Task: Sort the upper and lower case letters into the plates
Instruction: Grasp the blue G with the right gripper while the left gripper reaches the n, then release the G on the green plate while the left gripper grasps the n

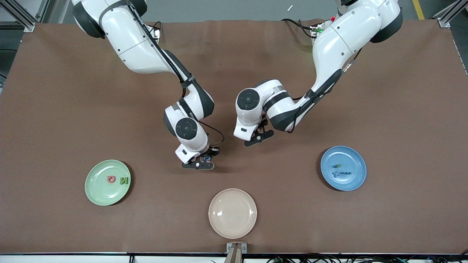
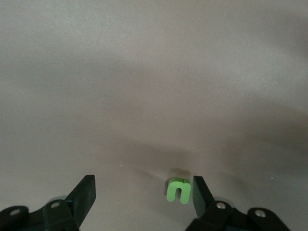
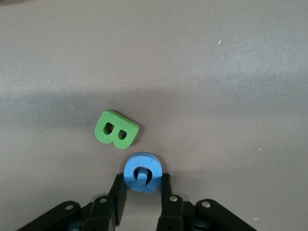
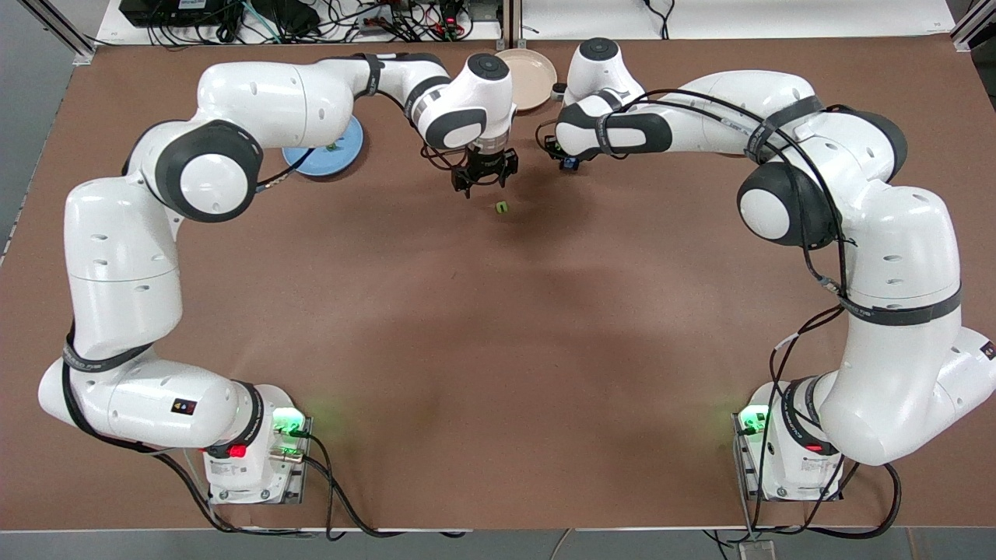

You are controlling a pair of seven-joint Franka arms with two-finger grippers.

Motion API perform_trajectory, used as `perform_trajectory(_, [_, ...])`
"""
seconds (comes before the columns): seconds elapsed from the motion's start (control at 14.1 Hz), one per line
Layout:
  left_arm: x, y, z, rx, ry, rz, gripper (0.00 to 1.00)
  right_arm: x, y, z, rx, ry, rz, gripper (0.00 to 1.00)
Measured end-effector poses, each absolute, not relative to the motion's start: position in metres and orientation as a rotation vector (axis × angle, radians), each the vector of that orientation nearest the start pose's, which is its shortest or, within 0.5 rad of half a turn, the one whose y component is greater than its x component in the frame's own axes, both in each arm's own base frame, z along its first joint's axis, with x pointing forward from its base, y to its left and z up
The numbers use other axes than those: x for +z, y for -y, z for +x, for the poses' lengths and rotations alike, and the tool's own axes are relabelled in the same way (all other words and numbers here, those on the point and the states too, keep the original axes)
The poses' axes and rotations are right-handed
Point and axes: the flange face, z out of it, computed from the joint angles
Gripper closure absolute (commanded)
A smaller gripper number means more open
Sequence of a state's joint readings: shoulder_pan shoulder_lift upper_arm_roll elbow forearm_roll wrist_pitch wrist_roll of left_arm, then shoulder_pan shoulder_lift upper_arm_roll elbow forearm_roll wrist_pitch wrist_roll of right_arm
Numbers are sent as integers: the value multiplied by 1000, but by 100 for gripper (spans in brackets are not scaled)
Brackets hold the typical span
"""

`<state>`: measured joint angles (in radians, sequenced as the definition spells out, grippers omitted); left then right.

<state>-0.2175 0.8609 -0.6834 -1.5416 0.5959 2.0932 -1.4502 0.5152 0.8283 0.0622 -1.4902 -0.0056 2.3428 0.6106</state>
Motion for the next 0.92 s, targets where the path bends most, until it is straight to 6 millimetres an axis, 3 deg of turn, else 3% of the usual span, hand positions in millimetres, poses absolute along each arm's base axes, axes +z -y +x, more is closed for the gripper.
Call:
perform_trajectory(0.21, [208, 481, 497, 79, 531, -3023, 23, 185, -372, 616, -10, -111, -3097, 87])
perform_trajectory(0.35, [205, 490, 490, 80, 501, -3044, 32, 193, -339, 636, 24, -138, -3114, 87])
perform_trajectory(0.71, [199, 494, 487, 87, 376, -3072, 37, 232, -211, 694, 124, 2, -3137, 87])
perform_trajectory(0.92, [193, 499, 483, 96, 361, -3083, 38, 237, -121, 715, 126, 151, -3125, 86])
